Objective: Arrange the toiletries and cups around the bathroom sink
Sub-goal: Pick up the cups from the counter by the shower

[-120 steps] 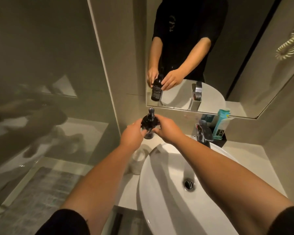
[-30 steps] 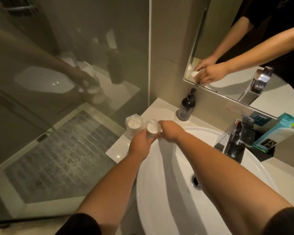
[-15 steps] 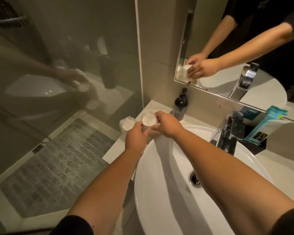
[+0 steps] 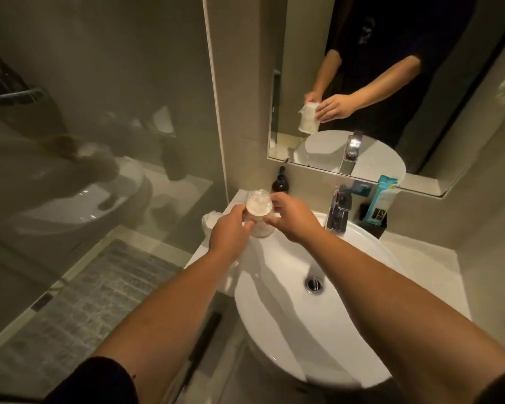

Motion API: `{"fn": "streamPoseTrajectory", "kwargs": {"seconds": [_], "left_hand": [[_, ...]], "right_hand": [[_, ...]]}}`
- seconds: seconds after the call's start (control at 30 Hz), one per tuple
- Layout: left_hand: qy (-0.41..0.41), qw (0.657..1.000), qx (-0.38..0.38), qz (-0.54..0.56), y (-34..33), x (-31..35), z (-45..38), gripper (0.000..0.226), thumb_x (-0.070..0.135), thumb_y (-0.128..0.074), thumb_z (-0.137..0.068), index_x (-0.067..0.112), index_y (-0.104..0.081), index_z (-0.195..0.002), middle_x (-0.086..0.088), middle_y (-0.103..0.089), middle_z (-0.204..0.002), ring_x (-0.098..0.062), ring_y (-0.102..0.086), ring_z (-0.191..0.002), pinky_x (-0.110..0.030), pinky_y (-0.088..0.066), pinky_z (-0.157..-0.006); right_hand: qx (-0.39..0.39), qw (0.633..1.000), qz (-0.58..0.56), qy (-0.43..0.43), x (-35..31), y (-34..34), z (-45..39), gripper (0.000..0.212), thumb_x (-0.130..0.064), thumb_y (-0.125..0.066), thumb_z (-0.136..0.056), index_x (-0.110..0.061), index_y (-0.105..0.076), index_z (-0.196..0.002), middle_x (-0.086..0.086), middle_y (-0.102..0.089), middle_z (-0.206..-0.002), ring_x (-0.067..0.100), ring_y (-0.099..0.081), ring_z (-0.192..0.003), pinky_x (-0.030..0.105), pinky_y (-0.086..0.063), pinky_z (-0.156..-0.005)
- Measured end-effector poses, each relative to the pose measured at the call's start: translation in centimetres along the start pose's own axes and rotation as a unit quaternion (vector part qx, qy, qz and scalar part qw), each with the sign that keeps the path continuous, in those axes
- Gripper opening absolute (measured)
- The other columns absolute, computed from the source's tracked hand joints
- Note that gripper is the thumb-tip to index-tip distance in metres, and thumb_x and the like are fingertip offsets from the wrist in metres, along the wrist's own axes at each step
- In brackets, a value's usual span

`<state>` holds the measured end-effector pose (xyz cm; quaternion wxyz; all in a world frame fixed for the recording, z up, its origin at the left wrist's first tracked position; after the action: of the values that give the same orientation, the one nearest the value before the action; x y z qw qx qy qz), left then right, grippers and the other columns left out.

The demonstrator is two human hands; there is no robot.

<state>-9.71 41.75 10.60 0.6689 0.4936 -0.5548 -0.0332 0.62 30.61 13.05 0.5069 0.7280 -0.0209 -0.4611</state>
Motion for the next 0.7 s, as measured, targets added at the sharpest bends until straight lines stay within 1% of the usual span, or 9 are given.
{"fn": "streamPoseTrajectory", "kwargs": {"seconds": [0.1,0.2,0.23,0.33,0.43,0.5,0.6,0.7], "left_hand": [[-0.035,0.998,-0.044,-0.026,-1.1,0.2,2.0,0.032,0.025,-0.058,-0.09,0.018,-0.054,-0.121,-0.006,-0.068,-0.108,-0.027,-0.063,-0.097,-0.04,-0.051,-0.082],[-0.085,0.992,-0.083,-0.044,-2.6,1.1,4.0,0.033,0.028,-0.057,-0.091,0.021,-0.052,-0.123,-0.004,-0.068,-0.11,-0.026,-0.062,-0.095,-0.033,-0.046,-0.073],[-0.1,0.989,-0.096,-0.045,-3.3,1.7,4.6,0.033,0.028,-0.056,-0.091,0.021,-0.052,-0.123,-0.004,-0.068,-0.11,-0.026,-0.062,-0.095,-0.033,-0.046,-0.073],[-0.142,0.98,-0.132,-0.039,-5.9,4.4,6.3,0.033,0.03,-0.056,-0.091,0.022,-0.051,-0.123,-0.003,-0.067,-0.112,-0.025,-0.061,-0.096,-0.035,-0.048,-0.076],[-0.181,0.97,-0.162,-0.021,-8.8,7.7,7.8,0.033,0.03,-0.058,-0.09,0.021,-0.053,-0.122,-0.002,-0.068,-0.111,-0.023,-0.062,-0.096,-0.031,-0.046,-0.074],[-0.206,0.961,-0.182,-0.012,-10.9,10.0,8.6,0.033,0.03,-0.059,-0.09,0.022,-0.054,-0.122,-0.002,-0.068,-0.112,-0.023,-0.062,-0.098,-0.03,-0.044,-0.075],[-0.241,0.948,-0.209,-0.013,-14.2,13.4,9.6,0.034,0.031,-0.06,-0.089,0.022,-0.054,-0.122,-0.004,-0.068,-0.113,-0.025,-0.062,-0.1,-0.036,-0.049,-0.081],[-0.268,0.936,-0.23,0.0,-17.3,16.6,10.1,0.038,0.031,-0.06,-0.089,0.021,-0.052,-0.125,-0.004,-0.066,-0.118,-0.026,-0.061,-0.105,-0.039,-0.05,-0.086]], "right_hand": [[0.027,0.999,0.005,-0.039,0.8,-0.2,3.6,0.056,-0.026,-0.077,-0.077,-0.016,-0.054,-0.127,0.005,-0.066,-0.122,0.02,-0.064,-0.107,0.036,-0.051,-0.091],[0.058,0.995,0.002,-0.087,2.4,0.0,7.4,0.055,-0.026,-0.078,-0.076,-0.017,-0.055,-0.126,0.003,-0.067,-0.12,0.019,-0.064,-0.105,0.033,-0.051,-0.088],[0.069,0.992,-0.001,-0.104,3.0,0.3,8.6,0.054,-0.025,-0.077,-0.076,-0.018,-0.055,-0.125,0.003,-0.067,-0.12,0.019,-0.064,-0.104,0.033,-0.051,-0.088],[0.105,0.983,0.006,-0.15,5.4,2.3,12.2,0.051,-0.026,-0.076,-0.077,-0.021,-0.056,-0.124,0.001,-0.068,-0.117,0.019,-0.064,-0.103,0.03,-0.049,-0.082],[0.137,0.973,0.009,-0.184,7.7,5.0,15.5,0.048,-0.025,-0.075,-0.076,-0.022,-0.058,-0.121,0.0,-0.069,-0.114,0.018,-0.065,-0.101,0.029,-0.047,-0.079],[0.163,0.966,0.008,-0.202,9.2,6.8,17.7,0.045,-0.024,-0.075,-0.077,-0.021,-0.058,-0.119,0.0,-0.069,-0.113,0.017,-0.064,-0.098,0.029,-0.048,-0.08],[0.197,0.952,0.007,-0.234,11.8,9.3,20.6,0.046,-0.025,-0.075,-0.079,-0.02,-0.057,-0.122,0.001,-0.068,-0.115,0.019,-0.064,-0.1,0.03,-0.049,-0.083],[0.217,0.943,0.0,-0.251,14.5,11.7,22.4,0.046,-0.024,-0.076,-0.08,-0.018,-0.057,-0.122,0.002,-0.068,-0.116,0.019,-0.064,-0.101,0.032,-0.051,-0.087]]}}
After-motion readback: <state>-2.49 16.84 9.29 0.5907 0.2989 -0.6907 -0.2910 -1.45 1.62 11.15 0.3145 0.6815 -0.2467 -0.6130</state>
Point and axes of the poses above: each hand's wrist, its own z-axis away from the middle knuckle, its own y-axis out of the back of the hand, x = y × z, the point moved 8 cm from there along -z, towards the middle knuckle
